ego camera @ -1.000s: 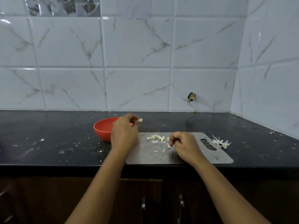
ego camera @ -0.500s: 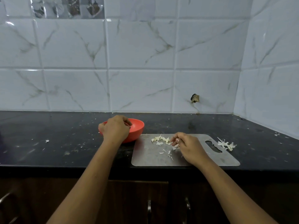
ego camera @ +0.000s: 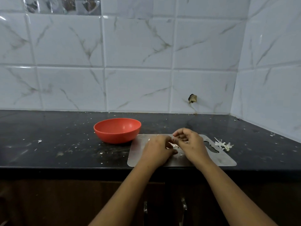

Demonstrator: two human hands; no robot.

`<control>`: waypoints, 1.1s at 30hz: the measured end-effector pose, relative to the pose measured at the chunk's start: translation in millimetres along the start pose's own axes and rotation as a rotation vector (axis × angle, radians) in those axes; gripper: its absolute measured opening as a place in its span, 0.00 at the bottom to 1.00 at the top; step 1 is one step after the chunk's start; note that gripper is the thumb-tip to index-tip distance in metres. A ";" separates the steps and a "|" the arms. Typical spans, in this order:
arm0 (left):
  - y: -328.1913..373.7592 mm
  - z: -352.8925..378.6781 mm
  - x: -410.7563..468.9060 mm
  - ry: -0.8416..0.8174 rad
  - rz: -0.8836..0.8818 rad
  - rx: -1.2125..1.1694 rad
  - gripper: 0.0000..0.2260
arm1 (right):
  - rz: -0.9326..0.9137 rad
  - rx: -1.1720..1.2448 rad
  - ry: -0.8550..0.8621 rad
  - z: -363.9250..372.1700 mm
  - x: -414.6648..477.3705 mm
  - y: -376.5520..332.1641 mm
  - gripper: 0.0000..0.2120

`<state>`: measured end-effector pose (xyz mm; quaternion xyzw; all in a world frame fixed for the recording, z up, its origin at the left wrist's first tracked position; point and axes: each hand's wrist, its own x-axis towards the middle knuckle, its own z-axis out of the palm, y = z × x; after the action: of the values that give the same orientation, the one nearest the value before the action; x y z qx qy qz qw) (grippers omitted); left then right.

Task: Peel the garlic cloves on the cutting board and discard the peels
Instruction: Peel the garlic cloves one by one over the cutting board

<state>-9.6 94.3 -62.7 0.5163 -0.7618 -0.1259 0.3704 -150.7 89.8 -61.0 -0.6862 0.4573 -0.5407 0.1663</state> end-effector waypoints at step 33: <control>-14.3 -4.3 3.6 0.277 -0.256 -0.223 0.19 | 0.061 -0.738 -0.177 0.4 7.4 6.2 0.09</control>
<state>2.6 85.7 -66.4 0.5771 -0.6132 -0.1831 0.5074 -153.2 80.5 -61.3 -0.7301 0.6254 -0.2730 -0.0369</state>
